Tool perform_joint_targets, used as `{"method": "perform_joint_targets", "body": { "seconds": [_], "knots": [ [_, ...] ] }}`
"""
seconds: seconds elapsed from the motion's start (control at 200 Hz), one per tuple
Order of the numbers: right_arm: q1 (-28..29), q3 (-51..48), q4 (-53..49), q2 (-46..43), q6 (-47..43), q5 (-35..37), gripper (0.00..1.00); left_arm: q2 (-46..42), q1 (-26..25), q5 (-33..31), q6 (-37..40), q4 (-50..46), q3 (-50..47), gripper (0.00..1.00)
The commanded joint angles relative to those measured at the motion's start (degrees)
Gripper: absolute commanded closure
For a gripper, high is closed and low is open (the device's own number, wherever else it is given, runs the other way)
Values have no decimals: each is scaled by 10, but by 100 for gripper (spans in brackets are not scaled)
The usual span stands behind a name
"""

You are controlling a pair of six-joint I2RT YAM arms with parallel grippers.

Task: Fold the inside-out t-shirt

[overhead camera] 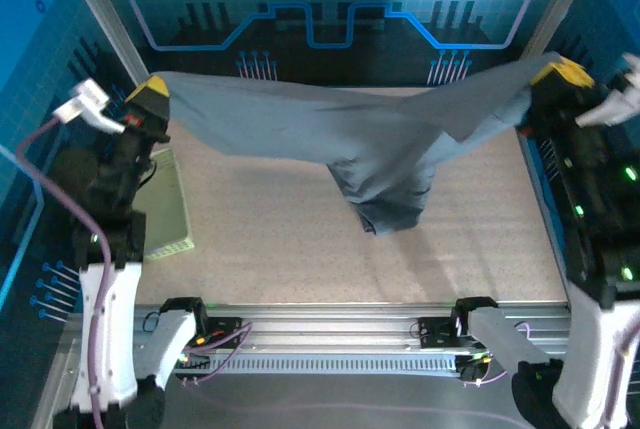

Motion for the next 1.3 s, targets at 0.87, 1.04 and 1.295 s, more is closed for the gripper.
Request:
{"method": "perform_joint_targets", "body": {
  "seconds": [0.87, 1.04, 1.295],
  "knots": [
    [0, 58, 80, 350, -87, 30, 100, 376, -11, -15, 38, -66, 94, 100],
    [4, 4, 131, 457, -73, 32, 100, 526, -19, 6, 24, -28, 114, 100],
    [6, 134, 90, 666, -62, 45, 100, 712, -30, 17, 23, -41, 230, 100]
  ]
}}
